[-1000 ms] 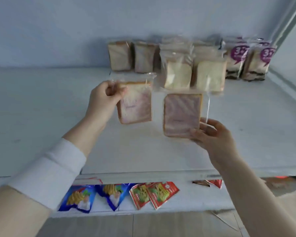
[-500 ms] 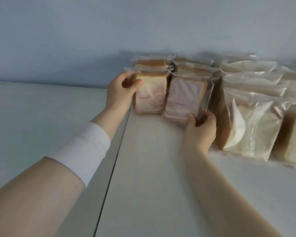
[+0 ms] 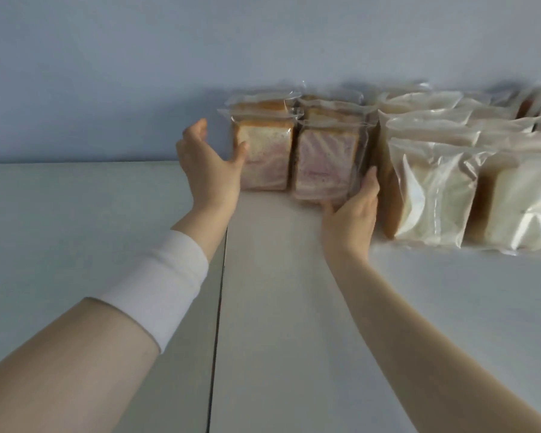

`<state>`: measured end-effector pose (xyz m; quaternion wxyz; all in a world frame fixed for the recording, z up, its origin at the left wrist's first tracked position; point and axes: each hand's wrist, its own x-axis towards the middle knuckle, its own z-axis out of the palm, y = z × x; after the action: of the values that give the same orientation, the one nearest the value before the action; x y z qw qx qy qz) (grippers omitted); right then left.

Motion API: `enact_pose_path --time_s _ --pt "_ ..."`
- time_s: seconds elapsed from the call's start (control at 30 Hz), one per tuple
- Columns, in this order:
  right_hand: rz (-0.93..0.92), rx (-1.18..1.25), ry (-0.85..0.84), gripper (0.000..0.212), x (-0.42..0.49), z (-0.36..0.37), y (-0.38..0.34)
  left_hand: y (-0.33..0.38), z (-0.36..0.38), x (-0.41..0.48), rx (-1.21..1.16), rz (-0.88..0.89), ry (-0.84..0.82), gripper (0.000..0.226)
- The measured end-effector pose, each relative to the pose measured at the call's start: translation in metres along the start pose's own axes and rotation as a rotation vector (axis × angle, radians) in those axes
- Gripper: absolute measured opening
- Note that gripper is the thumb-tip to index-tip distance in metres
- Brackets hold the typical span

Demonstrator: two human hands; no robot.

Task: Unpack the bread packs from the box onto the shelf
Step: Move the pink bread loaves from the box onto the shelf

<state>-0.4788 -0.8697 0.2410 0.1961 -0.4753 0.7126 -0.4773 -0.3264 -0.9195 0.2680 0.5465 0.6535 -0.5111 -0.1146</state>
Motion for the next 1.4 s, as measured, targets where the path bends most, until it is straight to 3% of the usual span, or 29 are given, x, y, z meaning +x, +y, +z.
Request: enact_pose_path --time_s 0.1,0.23,0.3,0.4,0.53,0.73,1.03,1.23,1.4 --pt "-0.188 -0.224 -0.041 0.058 -0.043 -0.037 0.006 0.010 -0.028 -0.042 0.183 0.230 -0.128 0.048" --pt "-0.211 -0.408 -0.097 0.048 -0.099 -0.105 0.018 0.045 -0.052 -0.117 0.492 0.538 -0.653 0.043" --pt "-0.165 -0.483 -0.078 0.049 -0.123 -0.148 0.028 0.074 -0.056 -0.157 0.652 0.657 -0.802 0.044" --pt "-0.097 -0.604 -0.018 0.047 -0.150 -0.222 0.053 0.117 -0.048 -0.222 0.736 0.839 -0.875 0.040" --pt "0.079 -0.740 0.074 0.047 -0.184 -0.337 0.104 0.186 -0.012 -0.318 0.630 0.985 -0.964 0.038" --pt "0.352 -0.884 0.130 0.042 -0.259 -0.506 0.225 0.275 0.063 -0.527 0.582 1.249 -1.149 0.039" --pt "0.890 -0.850 0.152 0.031 -0.373 -0.671 0.413 0.318 0.152 -0.792 0.628 1.457 -1.470 0.037" --pt "1.084 -0.767 0.153 0.038 -0.369 -0.730 0.534 0.314 0.244 -0.899 0.707 1.468 -1.615 0.044" --pt "1.268 -0.627 0.071 0.031 -0.351 -0.748 0.649 0.289 0.348 -0.986 0.757 1.339 -1.792 0.034"
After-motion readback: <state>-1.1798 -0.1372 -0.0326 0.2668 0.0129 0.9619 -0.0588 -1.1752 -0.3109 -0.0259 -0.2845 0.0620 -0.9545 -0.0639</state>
